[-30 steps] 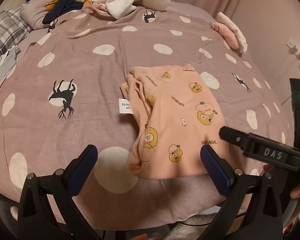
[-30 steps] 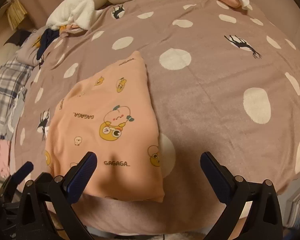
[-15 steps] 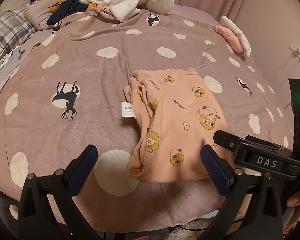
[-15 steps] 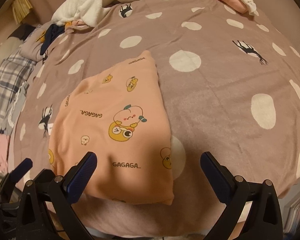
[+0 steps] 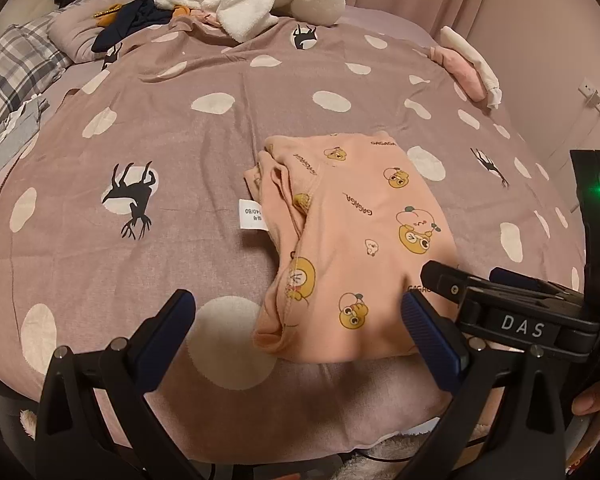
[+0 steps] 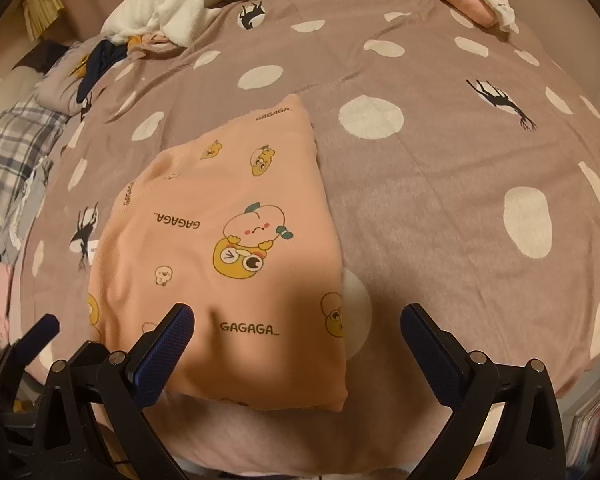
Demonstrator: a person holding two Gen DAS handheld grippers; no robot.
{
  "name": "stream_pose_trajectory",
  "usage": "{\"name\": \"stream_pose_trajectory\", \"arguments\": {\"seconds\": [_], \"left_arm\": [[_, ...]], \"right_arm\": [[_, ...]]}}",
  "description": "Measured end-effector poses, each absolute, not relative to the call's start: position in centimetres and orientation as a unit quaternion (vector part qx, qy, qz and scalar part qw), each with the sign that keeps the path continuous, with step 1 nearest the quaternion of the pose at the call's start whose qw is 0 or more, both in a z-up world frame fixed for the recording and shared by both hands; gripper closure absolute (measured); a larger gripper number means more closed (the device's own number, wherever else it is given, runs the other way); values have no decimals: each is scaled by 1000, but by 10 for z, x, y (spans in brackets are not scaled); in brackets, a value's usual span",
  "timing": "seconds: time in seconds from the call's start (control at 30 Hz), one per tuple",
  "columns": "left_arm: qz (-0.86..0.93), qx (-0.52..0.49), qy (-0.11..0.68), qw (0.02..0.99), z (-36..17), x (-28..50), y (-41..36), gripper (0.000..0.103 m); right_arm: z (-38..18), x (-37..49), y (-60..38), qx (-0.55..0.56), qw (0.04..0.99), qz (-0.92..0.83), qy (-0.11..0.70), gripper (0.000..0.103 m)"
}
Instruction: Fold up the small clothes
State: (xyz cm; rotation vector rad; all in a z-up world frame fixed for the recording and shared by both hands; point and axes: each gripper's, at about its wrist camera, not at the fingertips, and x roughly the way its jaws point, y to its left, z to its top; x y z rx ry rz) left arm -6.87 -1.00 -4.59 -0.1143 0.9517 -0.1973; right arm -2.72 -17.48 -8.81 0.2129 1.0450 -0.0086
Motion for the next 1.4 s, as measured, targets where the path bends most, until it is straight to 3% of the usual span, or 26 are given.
{"name": "stream_pose_trajectory", "arguments": {"seconds": [1.4], "left_arm": [[-87,-48,467,879,-51,-68,-11,0]], "right_arm": [[-94,-28,-174,87,857,-17,508,1]]}}
